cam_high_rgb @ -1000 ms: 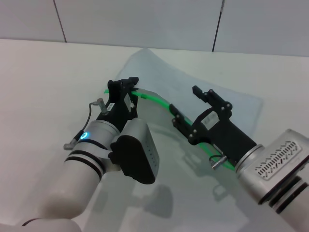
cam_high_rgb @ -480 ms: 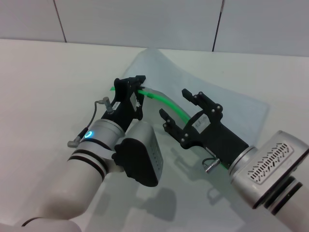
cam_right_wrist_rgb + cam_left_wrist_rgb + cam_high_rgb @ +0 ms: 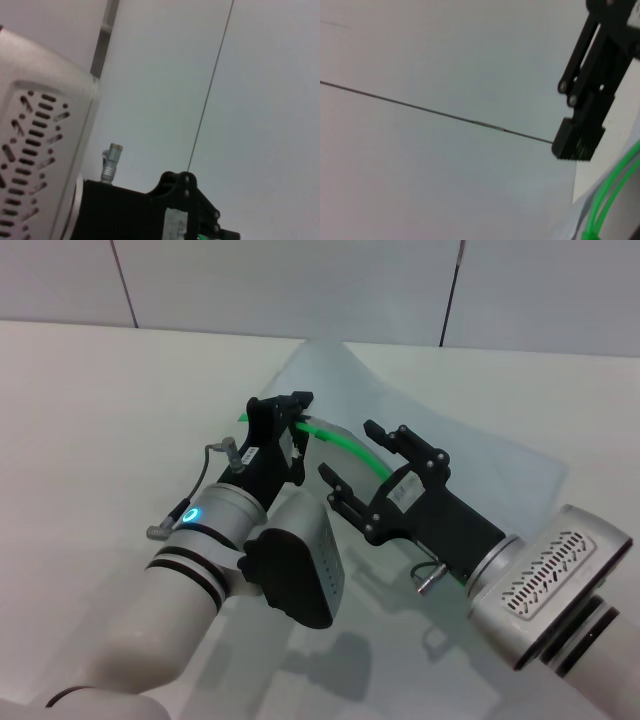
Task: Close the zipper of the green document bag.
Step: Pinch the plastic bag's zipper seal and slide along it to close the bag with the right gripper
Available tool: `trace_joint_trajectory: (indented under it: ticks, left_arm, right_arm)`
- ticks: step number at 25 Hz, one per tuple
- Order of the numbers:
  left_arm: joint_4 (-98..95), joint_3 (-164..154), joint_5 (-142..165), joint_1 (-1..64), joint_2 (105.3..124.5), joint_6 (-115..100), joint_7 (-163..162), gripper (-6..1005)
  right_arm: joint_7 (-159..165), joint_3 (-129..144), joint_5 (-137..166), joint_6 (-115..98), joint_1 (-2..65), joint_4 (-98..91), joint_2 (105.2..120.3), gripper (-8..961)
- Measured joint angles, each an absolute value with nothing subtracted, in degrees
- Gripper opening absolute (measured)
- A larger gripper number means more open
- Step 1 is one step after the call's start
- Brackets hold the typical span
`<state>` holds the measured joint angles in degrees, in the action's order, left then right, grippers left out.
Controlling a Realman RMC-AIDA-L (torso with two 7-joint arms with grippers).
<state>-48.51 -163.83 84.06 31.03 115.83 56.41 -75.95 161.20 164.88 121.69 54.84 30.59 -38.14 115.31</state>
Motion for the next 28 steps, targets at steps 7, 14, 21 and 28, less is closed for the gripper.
trace_joint_trajectory:
  ticks: [7, 14, 21, 28]
  left_arm:
    - [-48.5, -163.8, 85.5, 31.1, 115.83, 56.2, -76.1, 76]
    - [-48.6, -163.8, 86.3, 31.1, 115.83, 56.0, -76.1, 78]
    - [-48.6, -163.8, 87.1, 31.2, 115.83, 55.7, -76.2, 80]
    - [-48.7, -163.8, 87.2, 31.1, 115.83, 55.7, -75.9, 82]
  right_arm:
    - [161.1, 164.9, 121.7, 54.4, 31.4, -38.1, 115.31, 665]
    - [161.1, 164.8, 121.7, 54.4, 31.9, -37.4, 115.41, 661]
    - [160.8, 164.6, 121.7, 54.2, 32.6, -36.2, 115.56, 624]
    - [160.0, 164.5, 121.7, 50.3, 33.7, -36.3, 115.38, 598]
